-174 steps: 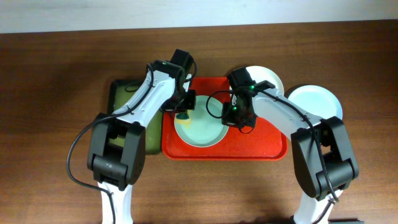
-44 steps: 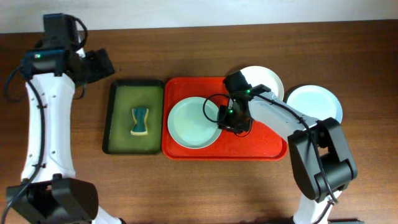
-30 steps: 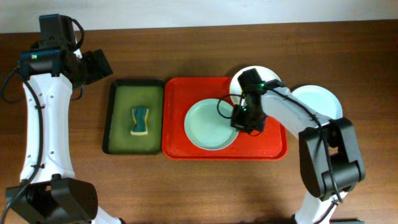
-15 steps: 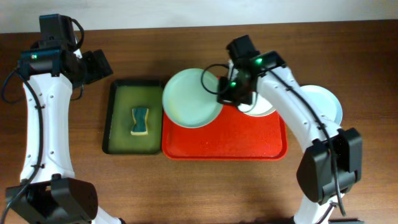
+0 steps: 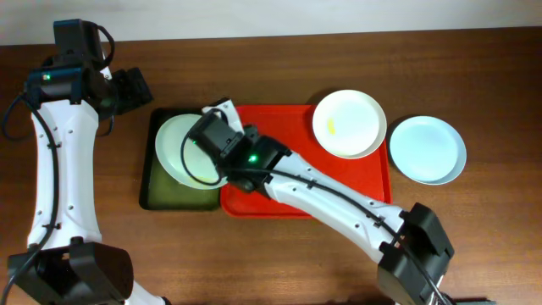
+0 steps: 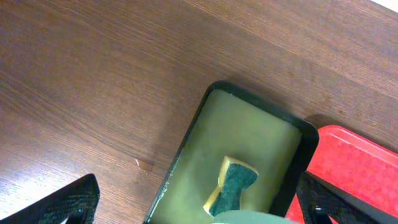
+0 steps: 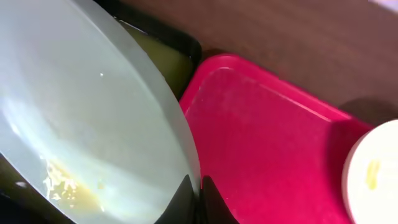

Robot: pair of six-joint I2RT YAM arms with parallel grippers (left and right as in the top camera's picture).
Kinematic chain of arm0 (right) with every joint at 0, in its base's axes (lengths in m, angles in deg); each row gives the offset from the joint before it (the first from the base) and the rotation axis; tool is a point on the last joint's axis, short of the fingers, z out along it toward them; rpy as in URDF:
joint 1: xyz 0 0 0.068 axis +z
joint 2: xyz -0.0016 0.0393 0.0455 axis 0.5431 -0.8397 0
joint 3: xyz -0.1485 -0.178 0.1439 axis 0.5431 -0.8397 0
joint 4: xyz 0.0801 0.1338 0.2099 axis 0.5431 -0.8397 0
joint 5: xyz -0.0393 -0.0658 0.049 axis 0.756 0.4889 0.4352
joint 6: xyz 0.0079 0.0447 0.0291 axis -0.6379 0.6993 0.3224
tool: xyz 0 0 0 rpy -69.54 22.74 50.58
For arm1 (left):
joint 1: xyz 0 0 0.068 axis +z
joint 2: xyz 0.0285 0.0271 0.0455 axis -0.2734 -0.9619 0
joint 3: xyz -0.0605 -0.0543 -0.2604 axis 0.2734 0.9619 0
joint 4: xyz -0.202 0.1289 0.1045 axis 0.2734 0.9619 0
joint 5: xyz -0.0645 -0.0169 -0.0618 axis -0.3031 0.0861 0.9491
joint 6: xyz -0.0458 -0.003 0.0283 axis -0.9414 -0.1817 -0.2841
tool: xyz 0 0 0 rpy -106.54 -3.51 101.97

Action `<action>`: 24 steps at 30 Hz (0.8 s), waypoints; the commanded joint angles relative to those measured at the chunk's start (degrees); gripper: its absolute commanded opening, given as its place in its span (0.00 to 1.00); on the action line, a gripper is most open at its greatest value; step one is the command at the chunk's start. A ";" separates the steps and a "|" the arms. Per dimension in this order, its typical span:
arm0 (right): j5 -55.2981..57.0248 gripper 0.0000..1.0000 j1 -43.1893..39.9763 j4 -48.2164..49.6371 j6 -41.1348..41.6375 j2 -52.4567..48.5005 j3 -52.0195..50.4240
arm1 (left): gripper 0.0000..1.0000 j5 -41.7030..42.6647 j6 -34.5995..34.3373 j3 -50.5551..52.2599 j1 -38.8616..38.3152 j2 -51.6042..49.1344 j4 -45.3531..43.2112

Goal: Clean dirty plates on tray and stack at the side

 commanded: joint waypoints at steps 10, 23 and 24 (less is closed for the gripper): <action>32.52 0.04 13.92 1.84 -7.50 1.05 1.18 | 0.99 0.22 -0.57 -0.24 0.20 0.00 0.07; 41.24 0.04 15.85 4.87 -8.55 1.11 1.18 | 0.99 0.20 -0.57 -0.24 0.20 0.00 0.07; 41.24 0.04 15.85 4.87 -8.55 1.11 1.18 | 0.99 0.20 -0.57 -0.24 0.20 -0.02 0.07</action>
